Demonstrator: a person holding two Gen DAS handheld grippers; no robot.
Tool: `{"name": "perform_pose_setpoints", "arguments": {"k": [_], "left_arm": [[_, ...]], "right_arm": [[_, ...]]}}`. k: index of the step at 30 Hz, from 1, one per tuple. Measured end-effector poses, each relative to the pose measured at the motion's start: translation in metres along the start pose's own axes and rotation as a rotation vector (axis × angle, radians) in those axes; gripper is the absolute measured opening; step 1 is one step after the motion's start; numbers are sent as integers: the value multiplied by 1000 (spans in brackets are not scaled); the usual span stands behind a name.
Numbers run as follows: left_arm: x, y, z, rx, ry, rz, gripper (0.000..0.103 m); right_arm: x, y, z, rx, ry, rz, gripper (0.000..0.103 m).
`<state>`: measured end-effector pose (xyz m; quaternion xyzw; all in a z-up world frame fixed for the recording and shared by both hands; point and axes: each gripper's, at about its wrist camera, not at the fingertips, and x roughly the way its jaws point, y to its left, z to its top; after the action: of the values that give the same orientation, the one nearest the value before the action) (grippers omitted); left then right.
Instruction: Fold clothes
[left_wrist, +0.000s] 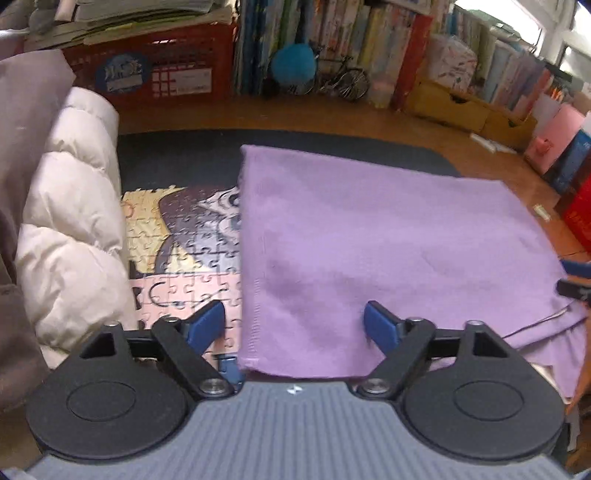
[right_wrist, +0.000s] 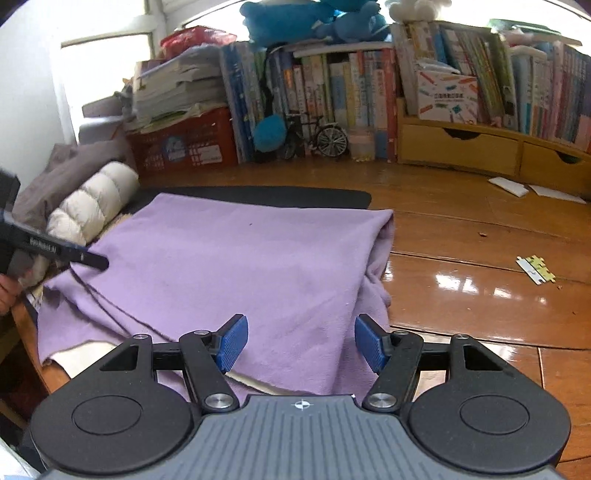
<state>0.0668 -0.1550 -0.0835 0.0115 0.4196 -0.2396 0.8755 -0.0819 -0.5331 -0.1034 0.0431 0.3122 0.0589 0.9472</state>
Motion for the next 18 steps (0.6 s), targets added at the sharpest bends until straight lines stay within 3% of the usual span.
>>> {"name": "perform_pose_setpoints", "arguments": {"k": [7, 15, 16, 17, 18], "left_arm": [[-17, -11, 0, 36, -51, -34, 47], [-3, 0, -6, -5, -29, -41, 42], [-4, 1, -6, -10, -30, -38, 36], [-5, 1, -6, -10, -32, -35, 28], [-6, 1, -5, -9, -33, -31, 24]], "right_arm": [[9, 2, 0, 10, 9, 13, 65], [9, -3, -2, 71, -3, 41, 65], [9, -4, -3, 78, -4, 44, 64], [9, -3, -2, 79, -5, 46, 60], [9, -3, -2, 83, -6, 48, 43]]}}
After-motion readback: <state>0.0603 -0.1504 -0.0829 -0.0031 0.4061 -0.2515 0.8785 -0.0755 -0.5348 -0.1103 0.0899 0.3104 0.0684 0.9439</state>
